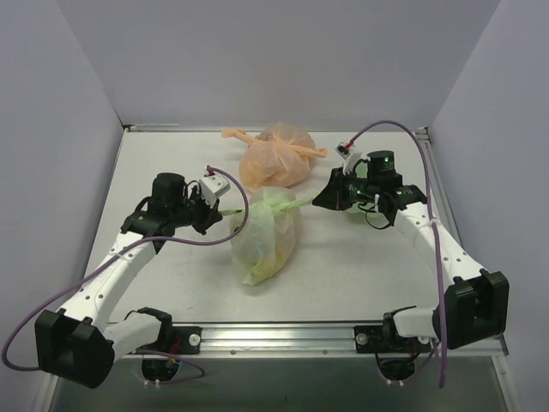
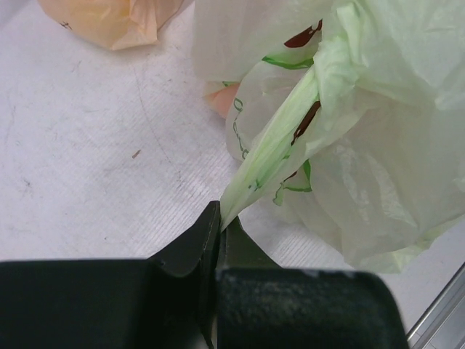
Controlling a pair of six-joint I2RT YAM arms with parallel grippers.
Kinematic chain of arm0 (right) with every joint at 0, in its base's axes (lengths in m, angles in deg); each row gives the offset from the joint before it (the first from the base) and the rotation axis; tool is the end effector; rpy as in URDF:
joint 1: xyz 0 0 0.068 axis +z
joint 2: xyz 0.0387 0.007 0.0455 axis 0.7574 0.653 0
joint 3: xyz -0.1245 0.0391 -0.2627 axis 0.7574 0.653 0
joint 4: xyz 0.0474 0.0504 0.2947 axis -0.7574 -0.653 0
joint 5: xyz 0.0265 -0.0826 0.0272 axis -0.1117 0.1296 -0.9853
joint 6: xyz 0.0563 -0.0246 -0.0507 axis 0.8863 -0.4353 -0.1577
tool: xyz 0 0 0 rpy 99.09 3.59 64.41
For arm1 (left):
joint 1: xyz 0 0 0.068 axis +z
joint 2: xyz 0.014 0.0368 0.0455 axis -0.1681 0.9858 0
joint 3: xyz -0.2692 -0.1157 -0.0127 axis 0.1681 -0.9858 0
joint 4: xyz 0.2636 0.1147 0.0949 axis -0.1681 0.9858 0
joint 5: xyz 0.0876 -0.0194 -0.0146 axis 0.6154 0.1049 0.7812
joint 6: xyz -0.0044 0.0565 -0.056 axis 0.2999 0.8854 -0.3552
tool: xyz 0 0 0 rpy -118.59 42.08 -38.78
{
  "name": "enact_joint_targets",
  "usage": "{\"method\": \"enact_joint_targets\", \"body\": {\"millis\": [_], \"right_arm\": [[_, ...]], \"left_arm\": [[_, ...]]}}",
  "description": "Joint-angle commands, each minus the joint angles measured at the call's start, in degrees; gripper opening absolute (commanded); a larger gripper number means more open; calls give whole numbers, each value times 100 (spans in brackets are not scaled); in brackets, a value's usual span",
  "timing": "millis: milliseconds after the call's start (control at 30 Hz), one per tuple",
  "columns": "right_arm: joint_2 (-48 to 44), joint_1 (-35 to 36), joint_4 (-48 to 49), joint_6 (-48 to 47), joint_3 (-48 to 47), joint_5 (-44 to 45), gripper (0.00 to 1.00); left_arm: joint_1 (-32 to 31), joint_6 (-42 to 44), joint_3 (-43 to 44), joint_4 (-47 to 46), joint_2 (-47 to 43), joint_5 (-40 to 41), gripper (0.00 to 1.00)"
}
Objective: Place the fake fruits into the plastic bag and tie a complex knot
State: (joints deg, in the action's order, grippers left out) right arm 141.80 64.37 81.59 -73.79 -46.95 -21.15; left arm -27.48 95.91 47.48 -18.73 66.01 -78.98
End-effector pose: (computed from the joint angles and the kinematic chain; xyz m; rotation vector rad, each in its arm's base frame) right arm 0.3278 0.1381 0.3223 -0.6197 1.8941 1.0229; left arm 0.2721 -0.1162 0.2847 0.8961 2.0241 -0.4557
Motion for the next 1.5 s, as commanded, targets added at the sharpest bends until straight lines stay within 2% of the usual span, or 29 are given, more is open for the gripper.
{"method": "enact_joint_targets", "body": {"millis": [0, 367, 433, 500, 533, 633, 667, 700, 733, 767, 800, 867, 1067, 1200, 1400, 1467], "right_arm": [[80, -766, -727, -152, -123, 1764, 0], [563, -1417, -886, -363, 264, 2292, 0], [607, -1426, -860, -398, 290, 2038, 0], [634, -1417, -842, -582, 212, 1346, 0], [660, -1382, -860, -688, 142, 707, 0], [372, -969, -1203, -1872, -26, 639, 15], [248, -838, -1185, -2188, -43, 674, 35], [134, -698, -1150, -2479, -61, 814, 46], [-76, -339, -1098, -3169, -122, 1085, 54], [-165, -171, -915, -3428, -131, 1218, 70], [-235, -47, -730, -3674, -123, 1298, 82], [-315, 287, -178, -4237, -123, 1438, 95], [0, 1096, 1213, -5802, 97, 1466, 100], [386, 1578, 1188, -6846, 62, 1325, 100], [1019, 1896, 924, -7455, -298, 1210, 100], [1152, 1932, 924, -7544, -456, 1210, 94]], "left_arm": [[593, 331, -195, 971, -18, 1337, 0], [875, 674, -389, 1024, 360, 1883, 0], [875, 753, -345, 1050, 369, 1516, 0], [866, 824, -292, 1068, 334, 1181, 0], [831, 850, -223, 1085, 316, 953, 0], [778, 903, -64, 1120, 290, 671, 0], [752, 912, 23, 1129, 272, 487, 0], [743, 912, 59, 1147, 255, 363, 0], [743, 920, 94, 1138, 202, 266, 0], [734, 955, 138, 1156, 167, 187, 0], [708, 956, 147, 1138, 140, 30, 0], [708, 956, 173, 1138, 88, -129, 0], [655, 903, 323, 1112, 96, -508, 0], [638, 859, 446, 1103, 131, -552, 0], [585, 789, 525, 989, 158, -561, 0], [559, 771, 543, 963, 149, -526, 0]]}}
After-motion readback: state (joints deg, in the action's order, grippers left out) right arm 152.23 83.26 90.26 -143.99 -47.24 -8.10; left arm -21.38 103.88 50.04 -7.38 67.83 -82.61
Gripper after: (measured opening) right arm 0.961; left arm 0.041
